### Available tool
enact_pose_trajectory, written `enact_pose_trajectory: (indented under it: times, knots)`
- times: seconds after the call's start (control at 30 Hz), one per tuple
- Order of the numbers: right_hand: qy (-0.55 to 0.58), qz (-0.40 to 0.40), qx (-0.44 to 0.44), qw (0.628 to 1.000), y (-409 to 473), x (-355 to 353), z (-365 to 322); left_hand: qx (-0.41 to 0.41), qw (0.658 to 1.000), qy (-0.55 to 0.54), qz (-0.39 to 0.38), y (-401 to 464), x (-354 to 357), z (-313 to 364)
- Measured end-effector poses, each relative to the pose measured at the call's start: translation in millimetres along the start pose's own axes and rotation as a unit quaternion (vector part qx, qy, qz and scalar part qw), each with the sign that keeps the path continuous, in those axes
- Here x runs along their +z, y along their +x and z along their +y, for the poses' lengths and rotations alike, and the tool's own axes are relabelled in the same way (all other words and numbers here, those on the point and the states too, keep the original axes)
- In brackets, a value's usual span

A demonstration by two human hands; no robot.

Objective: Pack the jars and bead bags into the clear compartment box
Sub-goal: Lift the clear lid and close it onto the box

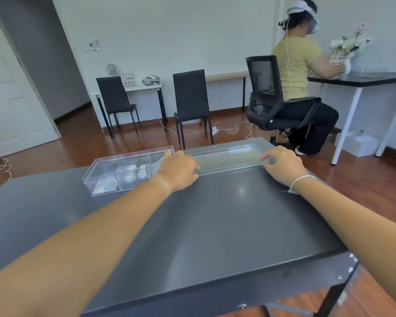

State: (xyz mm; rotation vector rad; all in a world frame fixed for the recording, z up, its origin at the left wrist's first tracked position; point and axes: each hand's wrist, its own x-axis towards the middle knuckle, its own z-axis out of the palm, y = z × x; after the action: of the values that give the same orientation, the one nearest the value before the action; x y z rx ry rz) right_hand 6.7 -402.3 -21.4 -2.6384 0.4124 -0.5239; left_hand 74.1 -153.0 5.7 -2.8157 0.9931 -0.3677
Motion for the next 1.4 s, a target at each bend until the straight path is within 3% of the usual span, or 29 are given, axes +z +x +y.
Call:
enact_pose_trajectory:
  times: [0.2,0.57,0.93,1.13,1.4]
  knots:
    - [-0.007,-0.005,-0.003,1.000,-0.7,-2.1,-1.8,-0.003,0.999,-0.031,0.038,1.6,1.2,4.2]
    - [0.187,0.064,-0.010,0.980,1.2,-14.0,-25.8,-0.007,0.970,-0.182,0.161,-4.0,-47.7,-18.2]
    - [0.315,0.075,-0.100,0.941,1.9,-32.6,-108.2,-0.018,0.949,-0.195,0.246,-47.3,-100.6,-86.5]
    - [0.352,0.024,-0.183,0.918,-4.5,-30.7,-154.0,-0.053,0.941,-0.180,0.283,-84.3,-112.2,-130.8]
    - [0.407,0.043,-0.194,0.892,-11.6,-15.5,-205.3,-0.100,0.915,-0.198,0.338,-114.9,-105.6,-179.3]
